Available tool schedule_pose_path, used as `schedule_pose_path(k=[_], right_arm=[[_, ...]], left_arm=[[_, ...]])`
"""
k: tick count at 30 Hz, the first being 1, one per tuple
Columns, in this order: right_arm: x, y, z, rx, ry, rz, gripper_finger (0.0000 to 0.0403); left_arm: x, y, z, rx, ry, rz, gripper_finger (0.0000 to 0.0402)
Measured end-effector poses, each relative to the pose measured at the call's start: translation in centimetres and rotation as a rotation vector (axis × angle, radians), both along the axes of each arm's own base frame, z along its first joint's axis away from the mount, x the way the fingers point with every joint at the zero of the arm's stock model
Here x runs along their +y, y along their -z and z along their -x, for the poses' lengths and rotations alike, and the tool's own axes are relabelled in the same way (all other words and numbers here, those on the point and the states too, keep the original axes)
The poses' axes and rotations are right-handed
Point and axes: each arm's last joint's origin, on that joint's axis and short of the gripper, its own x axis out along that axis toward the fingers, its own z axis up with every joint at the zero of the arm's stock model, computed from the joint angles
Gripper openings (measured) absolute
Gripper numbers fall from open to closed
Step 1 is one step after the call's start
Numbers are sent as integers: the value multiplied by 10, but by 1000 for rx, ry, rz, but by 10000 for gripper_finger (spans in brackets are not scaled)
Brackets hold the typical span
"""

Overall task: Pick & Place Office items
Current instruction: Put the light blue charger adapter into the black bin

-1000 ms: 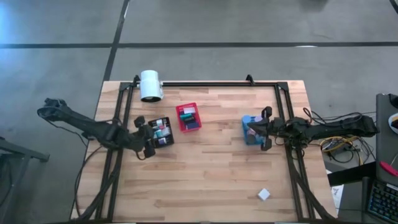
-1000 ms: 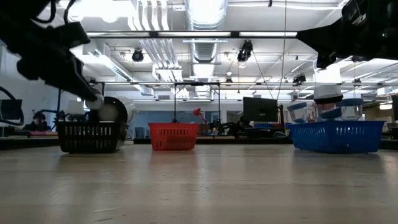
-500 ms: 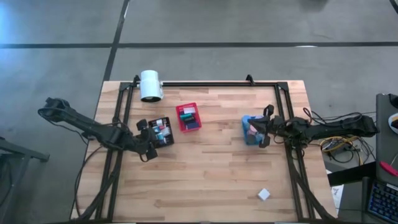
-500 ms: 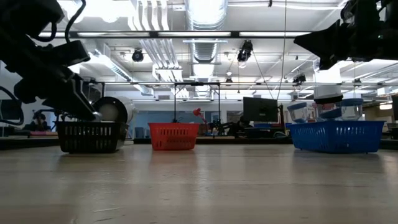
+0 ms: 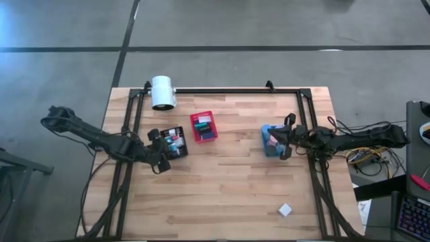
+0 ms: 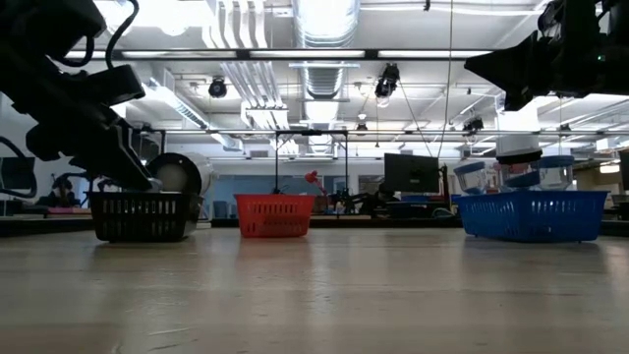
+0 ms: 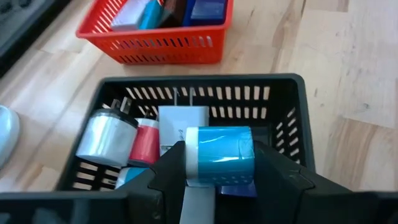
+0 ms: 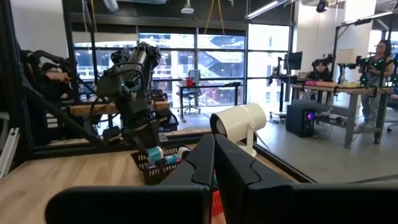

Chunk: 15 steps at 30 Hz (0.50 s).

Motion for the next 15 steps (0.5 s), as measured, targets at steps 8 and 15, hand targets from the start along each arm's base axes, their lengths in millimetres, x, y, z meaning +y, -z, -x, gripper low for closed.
schedule_pose_path(k=[8, 15], right_arm=[[0, 0, 0, -2, -3, -10, 8], [0, 1, 0, 10, -3, -4, 8]], left_arm=[[0, 2, -1, 20, 12, 19, 154], [-1, 2, -1, 24, 26, 44, 158]])
